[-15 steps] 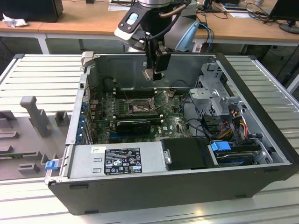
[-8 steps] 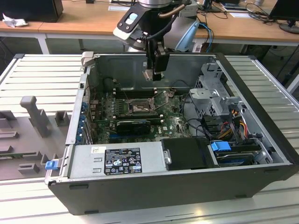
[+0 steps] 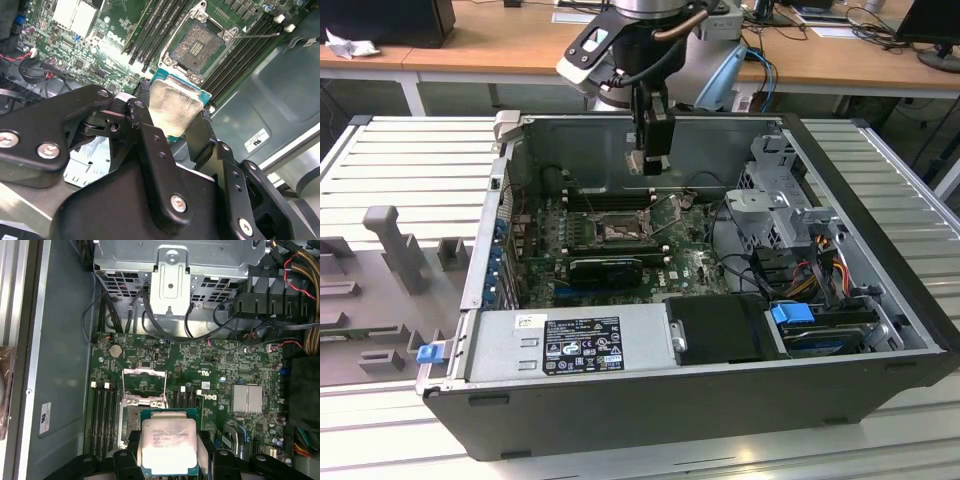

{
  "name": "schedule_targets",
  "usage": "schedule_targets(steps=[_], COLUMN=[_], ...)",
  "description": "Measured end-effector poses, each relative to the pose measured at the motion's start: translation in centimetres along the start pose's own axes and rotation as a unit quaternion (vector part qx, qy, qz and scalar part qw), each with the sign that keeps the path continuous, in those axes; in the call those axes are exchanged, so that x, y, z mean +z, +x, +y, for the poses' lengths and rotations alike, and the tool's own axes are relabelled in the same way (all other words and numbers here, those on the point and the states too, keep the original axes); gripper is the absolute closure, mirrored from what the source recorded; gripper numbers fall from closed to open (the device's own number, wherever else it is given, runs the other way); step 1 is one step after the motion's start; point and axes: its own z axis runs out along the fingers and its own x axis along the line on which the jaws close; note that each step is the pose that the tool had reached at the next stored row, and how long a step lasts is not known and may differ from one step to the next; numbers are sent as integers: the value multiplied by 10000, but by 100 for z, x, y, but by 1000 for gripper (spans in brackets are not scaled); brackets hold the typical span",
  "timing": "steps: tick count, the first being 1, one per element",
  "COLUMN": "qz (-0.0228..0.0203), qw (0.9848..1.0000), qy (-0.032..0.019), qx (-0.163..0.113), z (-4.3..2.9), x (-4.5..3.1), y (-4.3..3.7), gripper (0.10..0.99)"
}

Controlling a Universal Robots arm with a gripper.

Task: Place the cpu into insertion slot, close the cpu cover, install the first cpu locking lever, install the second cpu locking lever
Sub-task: 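Place the cpu into insertion slot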

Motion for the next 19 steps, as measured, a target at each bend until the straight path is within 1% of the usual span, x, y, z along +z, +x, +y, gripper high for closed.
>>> schedule_targets(steps=[14,19], qz=[-23,-31], qw=[9996,9994], qy=[-4,-4], qx=[274,339], z=[-8,-9], x=[23,44], y=[0,0], gripper=[557,557])
